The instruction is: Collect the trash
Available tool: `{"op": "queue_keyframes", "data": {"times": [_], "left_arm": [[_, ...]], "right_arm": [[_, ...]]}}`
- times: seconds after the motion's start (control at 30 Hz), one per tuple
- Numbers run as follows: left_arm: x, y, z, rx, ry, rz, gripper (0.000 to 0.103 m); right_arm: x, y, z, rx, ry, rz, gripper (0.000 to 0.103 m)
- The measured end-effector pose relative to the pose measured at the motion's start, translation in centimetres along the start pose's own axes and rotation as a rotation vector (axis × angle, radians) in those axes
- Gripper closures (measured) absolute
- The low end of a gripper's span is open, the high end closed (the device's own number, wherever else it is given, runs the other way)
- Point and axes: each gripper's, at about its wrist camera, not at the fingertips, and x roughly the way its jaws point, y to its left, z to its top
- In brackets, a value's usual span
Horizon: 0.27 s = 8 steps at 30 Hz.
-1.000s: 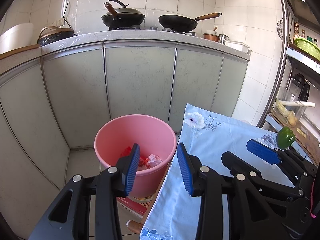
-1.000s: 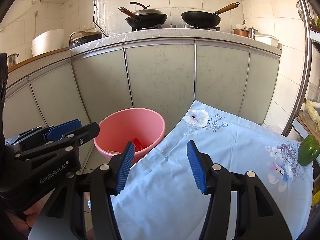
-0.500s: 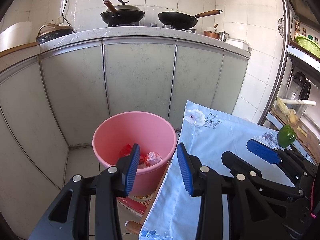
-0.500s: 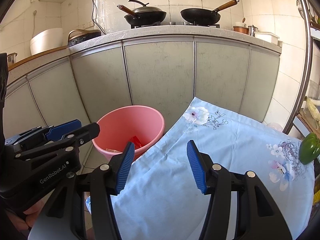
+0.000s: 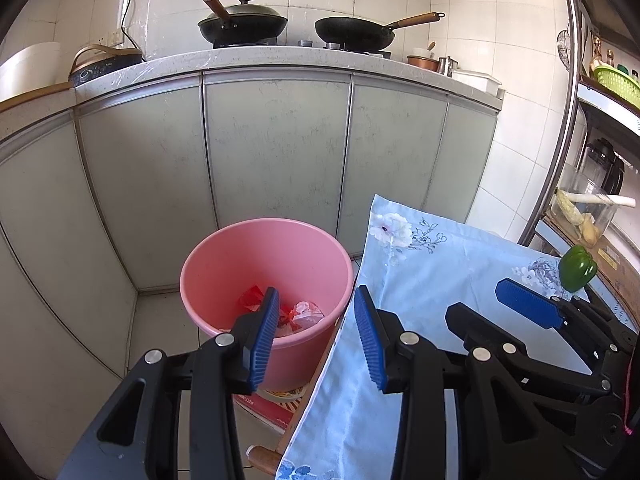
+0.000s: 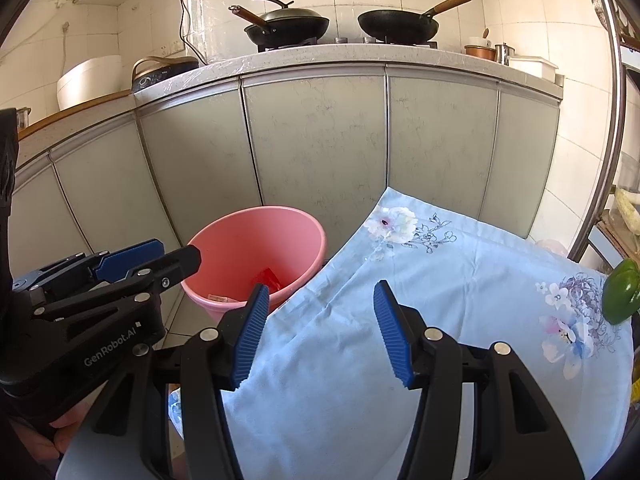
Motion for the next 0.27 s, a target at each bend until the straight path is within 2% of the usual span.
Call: {"op": "queue_keyframes", "data": {"times": [0.27], "left_arm": [[1.1,-1.0,0.4,0.030,0.032,-0.036,0.064]], "right_arm": [[0.3,-1.5,-0.1,0.020,0.013,-0.027,0.048]]}}
